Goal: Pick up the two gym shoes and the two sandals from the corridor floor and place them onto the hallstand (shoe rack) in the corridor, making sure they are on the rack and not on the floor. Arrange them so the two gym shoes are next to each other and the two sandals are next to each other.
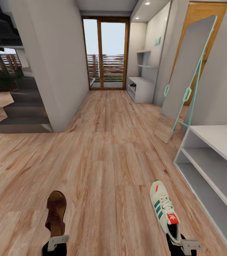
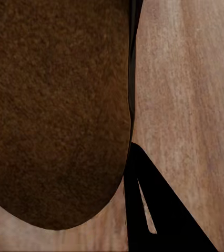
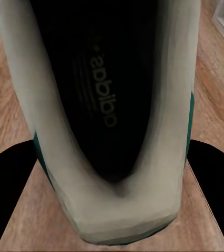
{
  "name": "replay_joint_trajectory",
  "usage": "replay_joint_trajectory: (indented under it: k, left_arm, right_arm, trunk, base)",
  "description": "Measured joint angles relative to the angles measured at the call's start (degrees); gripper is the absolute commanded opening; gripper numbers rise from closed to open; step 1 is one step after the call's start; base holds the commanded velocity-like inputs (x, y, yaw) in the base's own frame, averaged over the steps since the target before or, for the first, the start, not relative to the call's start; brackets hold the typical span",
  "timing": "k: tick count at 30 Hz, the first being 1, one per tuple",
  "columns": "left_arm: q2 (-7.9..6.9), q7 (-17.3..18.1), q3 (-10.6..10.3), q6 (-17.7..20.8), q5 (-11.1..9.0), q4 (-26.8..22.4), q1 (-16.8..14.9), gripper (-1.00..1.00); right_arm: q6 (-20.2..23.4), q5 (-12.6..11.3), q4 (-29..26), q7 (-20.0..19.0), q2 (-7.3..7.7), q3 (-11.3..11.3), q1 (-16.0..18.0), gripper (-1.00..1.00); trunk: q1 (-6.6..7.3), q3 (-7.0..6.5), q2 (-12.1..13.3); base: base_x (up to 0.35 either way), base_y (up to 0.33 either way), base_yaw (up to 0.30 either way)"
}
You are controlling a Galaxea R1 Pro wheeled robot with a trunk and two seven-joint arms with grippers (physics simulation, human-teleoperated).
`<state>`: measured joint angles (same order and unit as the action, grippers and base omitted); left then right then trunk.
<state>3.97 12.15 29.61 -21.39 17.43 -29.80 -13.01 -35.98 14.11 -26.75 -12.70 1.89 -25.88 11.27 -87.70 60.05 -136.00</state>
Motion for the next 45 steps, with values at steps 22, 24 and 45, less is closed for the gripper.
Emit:
replay_joint_trajectory:
  k: [22, 24, 45]
  left_arm:
    - [-0.03, 0.00, 0.05, 0.01, -0.03, -0.08, 0.05, -1.00]
    - [-0.03, 0.00, 0.05, 0.01, -0.03, -0.11, 0.06, -1.00]
    - [-0.04, -0.01, 0.04, 0.00, -0.02, -0.05, 0.05, -1.00]
  right_arm:
    - [0.06, 0.00, 0.01, -0.01, 0.00, 0.00, 0.00, -1.00]
    - [0.07, -0.01, 0.01, -0.01, 0.00, 0.00, 0.00, -1.00]
    - [0.04, -0.02, 0.01, -0.01, 0.00, 0.00, 0.00, -1.00]
  trunk:
    - [0.00, 0.00, 0.00]
    - [0.00, 0.00, 0.00]
    - [0.00, 0.00, 0.00]
  base:
    - [0.338, -0.018, 0.000]
    - [0.338, 0.000, 0.052]
    - [0.338, 0.000, 0.057]
